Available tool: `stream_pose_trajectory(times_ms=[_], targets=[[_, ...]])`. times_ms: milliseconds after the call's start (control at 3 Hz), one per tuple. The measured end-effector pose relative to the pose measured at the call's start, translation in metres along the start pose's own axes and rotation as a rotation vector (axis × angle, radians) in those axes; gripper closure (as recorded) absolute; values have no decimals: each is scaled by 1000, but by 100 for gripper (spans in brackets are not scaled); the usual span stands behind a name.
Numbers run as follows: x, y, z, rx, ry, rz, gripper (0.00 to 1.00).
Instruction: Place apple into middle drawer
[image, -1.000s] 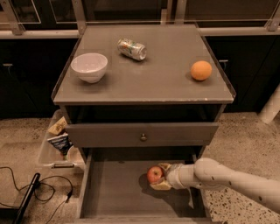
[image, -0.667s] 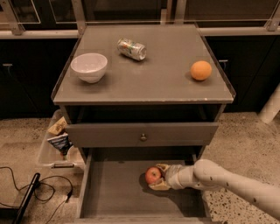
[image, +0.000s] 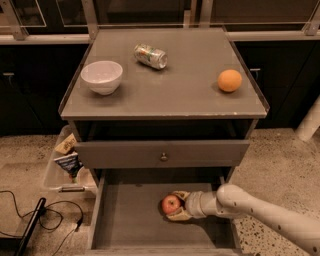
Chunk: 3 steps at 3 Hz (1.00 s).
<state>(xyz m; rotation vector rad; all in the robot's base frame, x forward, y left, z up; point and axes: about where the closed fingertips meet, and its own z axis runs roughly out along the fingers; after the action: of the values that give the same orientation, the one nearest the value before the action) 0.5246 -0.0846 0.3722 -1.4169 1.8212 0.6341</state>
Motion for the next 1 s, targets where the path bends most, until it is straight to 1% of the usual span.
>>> stream_pose_trajectory(times_ms=[333,1000], targets=[[0,0,0,-1,-1,0,81],[0,0,1,-1,-1,0,35]])
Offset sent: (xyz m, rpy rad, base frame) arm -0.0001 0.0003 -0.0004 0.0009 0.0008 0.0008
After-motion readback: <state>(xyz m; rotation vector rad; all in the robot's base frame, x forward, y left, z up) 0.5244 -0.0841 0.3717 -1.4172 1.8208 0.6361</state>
